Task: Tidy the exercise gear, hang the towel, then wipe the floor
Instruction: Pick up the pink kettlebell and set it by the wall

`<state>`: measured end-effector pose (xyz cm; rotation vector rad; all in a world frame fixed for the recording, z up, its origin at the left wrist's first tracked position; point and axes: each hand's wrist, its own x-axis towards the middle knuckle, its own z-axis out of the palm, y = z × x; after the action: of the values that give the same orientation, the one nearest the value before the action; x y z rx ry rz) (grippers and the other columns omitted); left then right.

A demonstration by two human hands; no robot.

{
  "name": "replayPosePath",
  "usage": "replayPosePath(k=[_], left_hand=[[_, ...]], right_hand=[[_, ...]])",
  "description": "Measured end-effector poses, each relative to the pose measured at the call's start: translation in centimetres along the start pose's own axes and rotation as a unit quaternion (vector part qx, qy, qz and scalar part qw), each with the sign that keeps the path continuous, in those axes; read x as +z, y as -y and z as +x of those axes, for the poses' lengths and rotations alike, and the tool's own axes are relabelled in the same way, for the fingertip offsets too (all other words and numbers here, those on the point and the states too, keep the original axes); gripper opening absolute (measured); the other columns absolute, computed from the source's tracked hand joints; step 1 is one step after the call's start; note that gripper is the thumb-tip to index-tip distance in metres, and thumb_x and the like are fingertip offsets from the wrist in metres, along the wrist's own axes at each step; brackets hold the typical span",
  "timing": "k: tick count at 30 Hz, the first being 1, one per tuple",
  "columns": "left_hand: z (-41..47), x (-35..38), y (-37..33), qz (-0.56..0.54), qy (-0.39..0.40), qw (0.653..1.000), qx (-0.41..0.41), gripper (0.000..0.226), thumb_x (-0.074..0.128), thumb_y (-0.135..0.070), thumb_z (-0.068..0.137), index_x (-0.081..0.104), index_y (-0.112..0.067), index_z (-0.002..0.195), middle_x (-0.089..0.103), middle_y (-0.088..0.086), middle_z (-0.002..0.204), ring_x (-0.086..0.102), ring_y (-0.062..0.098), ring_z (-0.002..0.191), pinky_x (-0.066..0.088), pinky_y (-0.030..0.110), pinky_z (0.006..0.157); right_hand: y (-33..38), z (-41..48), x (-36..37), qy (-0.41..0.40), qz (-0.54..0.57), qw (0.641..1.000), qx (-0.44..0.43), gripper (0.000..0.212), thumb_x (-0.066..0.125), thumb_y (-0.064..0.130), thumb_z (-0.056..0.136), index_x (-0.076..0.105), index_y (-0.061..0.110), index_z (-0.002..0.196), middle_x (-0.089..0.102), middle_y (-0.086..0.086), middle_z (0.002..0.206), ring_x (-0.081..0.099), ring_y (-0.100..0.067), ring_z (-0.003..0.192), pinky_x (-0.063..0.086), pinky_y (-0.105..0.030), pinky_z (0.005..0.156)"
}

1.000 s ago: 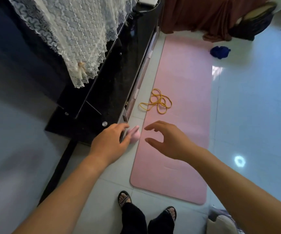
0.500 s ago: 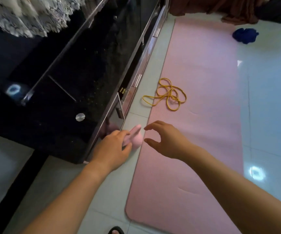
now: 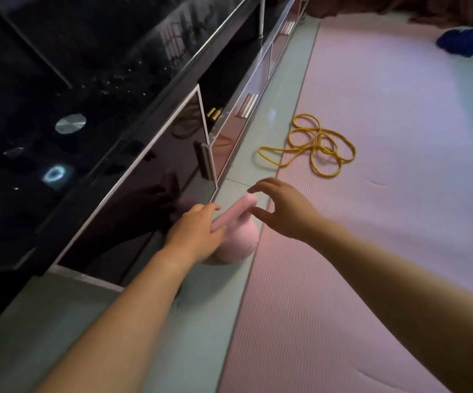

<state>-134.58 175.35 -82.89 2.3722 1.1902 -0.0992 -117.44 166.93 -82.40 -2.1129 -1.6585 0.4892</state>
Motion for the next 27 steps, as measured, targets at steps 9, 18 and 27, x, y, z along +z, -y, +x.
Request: replayPosePath(k=[9, 18, 27], left_hand=[[1.5, 3.1, 1.9, -0.06, -0.048, 0.997, 0.027, 0.037, 0.056, -0.022, 0.089, 0.051, -0.02, 0.125, 0.053, 0.003, 0.125, 0.055, 0.026, 0.108, 0.047, 0.037, 0.09], [1.2, 4.9, 2.5, -0.117, -0.091, 0.988, 0.03, 0.032, 0.06, -0.016, 0.088, 0.055, -0.016, 0.119, 0.058, 0.007, 0.119, 0.057, 0.029, 0.103, 0.049, 0.037, 0.087], [0.7, 5.1, 3.5, -0.096, -0.057, 0.991, 0.067, 0.031, 0.059, -0.014, 0.089, 0.055, -0.019, 0.119, 0.059, 0.002, 0.115, 0.057, 0.024, 0.102, 0.045, 0.032, 0.086]], right_hand=[[-1.2, 3.0, 4.5, 0.046, -0.108, 0.991, -0.061, 0.048, 0.063, 0.039, 0.086, 0.051, 0.023, 0.13, 0.049, 0.0, 0.134, 0.042, -0.021, 0.124, 0.04, -0.035, 0.103], [-2.0, 4.1, 6.4, 0.043, -0.103, 0.989, -0.096, 0.043, 0.065, 0.036, 0.084, 0.059, 0.018, 0.122, 0.058, -0.005, 0.12, 0.048, -0.024, 0.113, 0.041, -0.036, 0.095], [-3.1, 1.1, 6.5, 0.006, -0.046, 0.995, -0.086, 0.034, 0.068, 0.031, 0.082, 0.066, 0.017, 0.113, 0.065, -0.003, 0.103, 0.054, -0.023, 0.092, 0.04, -0.028, 0.076]])
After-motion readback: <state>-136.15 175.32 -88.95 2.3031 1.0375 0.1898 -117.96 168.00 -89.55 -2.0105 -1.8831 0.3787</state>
